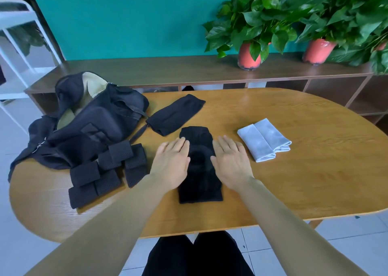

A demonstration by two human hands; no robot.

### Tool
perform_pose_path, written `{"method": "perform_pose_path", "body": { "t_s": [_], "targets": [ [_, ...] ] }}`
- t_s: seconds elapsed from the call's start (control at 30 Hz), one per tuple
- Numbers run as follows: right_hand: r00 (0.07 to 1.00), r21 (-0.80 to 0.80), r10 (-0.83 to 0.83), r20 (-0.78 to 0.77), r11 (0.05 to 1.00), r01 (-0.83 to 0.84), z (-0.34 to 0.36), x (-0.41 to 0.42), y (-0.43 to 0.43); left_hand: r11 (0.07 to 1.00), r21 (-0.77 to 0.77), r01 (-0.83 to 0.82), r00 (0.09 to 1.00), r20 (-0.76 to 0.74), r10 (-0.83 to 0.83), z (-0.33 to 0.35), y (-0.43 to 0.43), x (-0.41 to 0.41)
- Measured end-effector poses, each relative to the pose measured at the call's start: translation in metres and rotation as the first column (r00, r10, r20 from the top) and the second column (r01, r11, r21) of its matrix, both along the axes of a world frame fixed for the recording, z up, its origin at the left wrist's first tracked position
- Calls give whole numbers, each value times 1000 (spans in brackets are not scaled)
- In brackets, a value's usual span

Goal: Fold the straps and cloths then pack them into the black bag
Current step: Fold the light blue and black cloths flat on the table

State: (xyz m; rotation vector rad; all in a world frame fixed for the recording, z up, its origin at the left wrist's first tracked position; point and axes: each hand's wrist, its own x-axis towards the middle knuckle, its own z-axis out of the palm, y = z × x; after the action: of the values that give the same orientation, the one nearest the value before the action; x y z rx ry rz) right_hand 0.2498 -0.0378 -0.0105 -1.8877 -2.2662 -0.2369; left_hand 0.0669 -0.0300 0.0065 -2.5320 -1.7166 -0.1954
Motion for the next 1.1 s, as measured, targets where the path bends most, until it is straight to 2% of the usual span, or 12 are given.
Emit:
{"method": "perform_pose_path", "body": {
  "t_s": [0.1, 0.27, 0.43, 0.67, 0.87, 1.1],
  "targets": [
    [996, -141, 67, 58, 988, -58, 0, -8, 26, 998, -64, -19, 998, -56, 16, -7, 25, 9],
    [988, -251, 113, 107, 964, -83, -9, -19, 58, 994, -110, -10, 996, -90, 0, -21, 54, 21],
    [997, -372, 76, 30, 926, -59, -27, -15, 65, 959, -256, -124, 990, -98, 102, -41, 57, 15],
    [998, -391, 56, 30, 919, -40, -31, -8, 63, 960, -252, -122, 989, -107, 98, -45, 52, 8],
    [997, -424, 60, 41, 905, -37, -20, -8, 53, 962, -252, -106, 980, -188, 59, -37, 42, 1],
    [991, -337, 125, -50, 932, -134, -6, -9, -13, 990, -142, -11, 993, -117, -6, -30, -12, -3]
  ]
}}
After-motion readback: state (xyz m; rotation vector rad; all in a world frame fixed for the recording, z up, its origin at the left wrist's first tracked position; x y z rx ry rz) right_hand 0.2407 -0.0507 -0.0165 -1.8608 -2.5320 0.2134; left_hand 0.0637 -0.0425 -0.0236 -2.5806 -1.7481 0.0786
